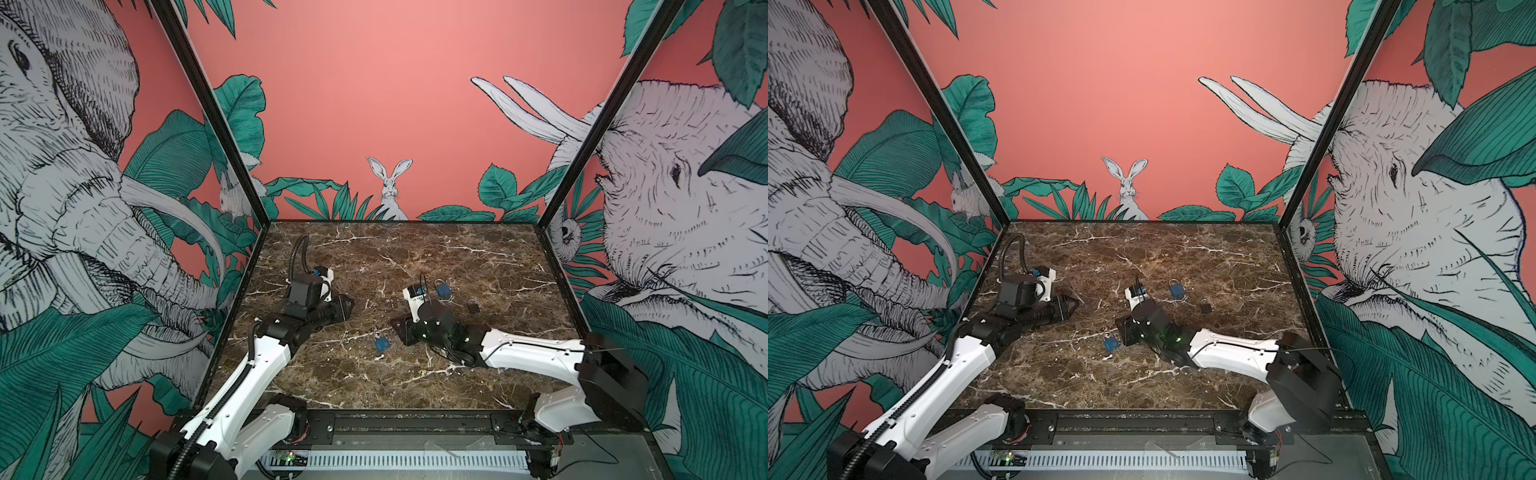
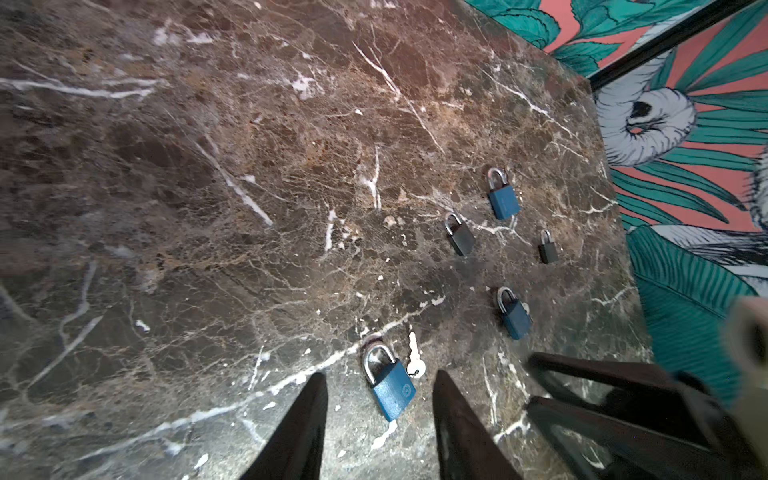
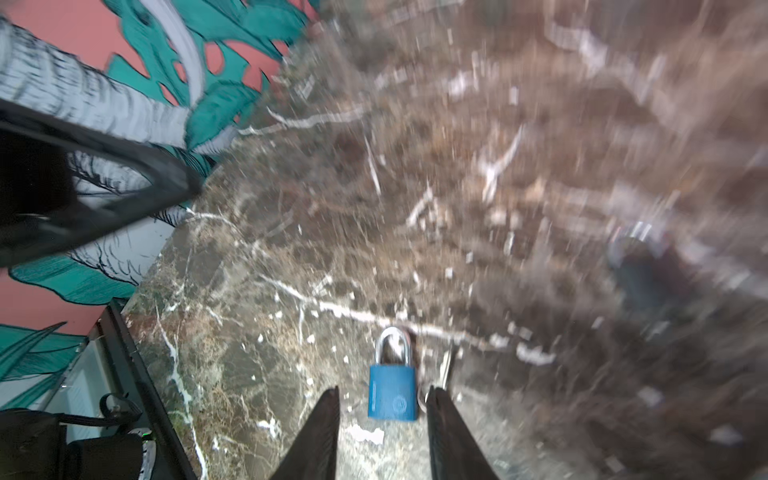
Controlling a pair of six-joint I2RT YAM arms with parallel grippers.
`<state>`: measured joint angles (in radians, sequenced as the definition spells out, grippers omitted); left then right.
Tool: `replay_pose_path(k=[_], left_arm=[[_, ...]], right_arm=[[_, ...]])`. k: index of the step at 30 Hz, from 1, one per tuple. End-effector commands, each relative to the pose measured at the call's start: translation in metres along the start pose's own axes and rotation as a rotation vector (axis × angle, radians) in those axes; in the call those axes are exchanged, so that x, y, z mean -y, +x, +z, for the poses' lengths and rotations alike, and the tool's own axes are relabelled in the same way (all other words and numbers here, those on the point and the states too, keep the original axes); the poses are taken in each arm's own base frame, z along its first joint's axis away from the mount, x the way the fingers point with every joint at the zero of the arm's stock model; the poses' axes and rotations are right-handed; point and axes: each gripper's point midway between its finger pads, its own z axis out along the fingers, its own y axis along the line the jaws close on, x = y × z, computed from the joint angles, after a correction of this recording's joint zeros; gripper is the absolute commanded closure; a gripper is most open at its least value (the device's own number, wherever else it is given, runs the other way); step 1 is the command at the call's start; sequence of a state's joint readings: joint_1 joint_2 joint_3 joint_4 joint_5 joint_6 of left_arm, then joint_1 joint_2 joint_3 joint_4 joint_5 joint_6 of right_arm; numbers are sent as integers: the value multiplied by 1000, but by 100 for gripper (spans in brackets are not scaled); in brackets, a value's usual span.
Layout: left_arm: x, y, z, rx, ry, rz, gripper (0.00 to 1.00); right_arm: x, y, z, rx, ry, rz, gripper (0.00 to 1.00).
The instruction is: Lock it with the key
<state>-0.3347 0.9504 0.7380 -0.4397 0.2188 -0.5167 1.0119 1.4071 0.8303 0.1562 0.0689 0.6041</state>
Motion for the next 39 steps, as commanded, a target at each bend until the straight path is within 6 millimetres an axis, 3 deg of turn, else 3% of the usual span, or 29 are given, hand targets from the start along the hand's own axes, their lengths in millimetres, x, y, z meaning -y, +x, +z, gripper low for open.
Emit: replay_pose_path(k=[1,7,8,10,13,18,25,29,33,39], left_arm=[[-9,-24,-12,99,-86,46,52],[-11,-49,-16,155,-151,108,46],[-12,-53,-16,163,-164,118,44],[-10,-63,-18,184,-180,146,39],[-17,-79,-23,242,-241,163,30],[-25,-108,-35,347,-341,232,12],[-52,-137,-55,477,-568,312,6],[-73,-143,-72,594,-711,358,5],[-95,-135,-76,669,-796,378,5],[-133,-115,-53,637,-858,349,5]], right_arm=[[11,-30,-25,31,89,-205,55],[49,-70,-48,64,174,-265,37],[60,-76,-53,76,197,-253,32],[81,-88,-64,113,238,-236,11],[112,-102,-81,163,335,-239,3],[163,-117,-114,237,535,-238,1],[219,-126,-158,358,747,-237,1],[266,-114,-173,356,871,-184,1],[314,-85,-177,302,972,-108,1],[352,-47,-165,277,1049,-120,0]])
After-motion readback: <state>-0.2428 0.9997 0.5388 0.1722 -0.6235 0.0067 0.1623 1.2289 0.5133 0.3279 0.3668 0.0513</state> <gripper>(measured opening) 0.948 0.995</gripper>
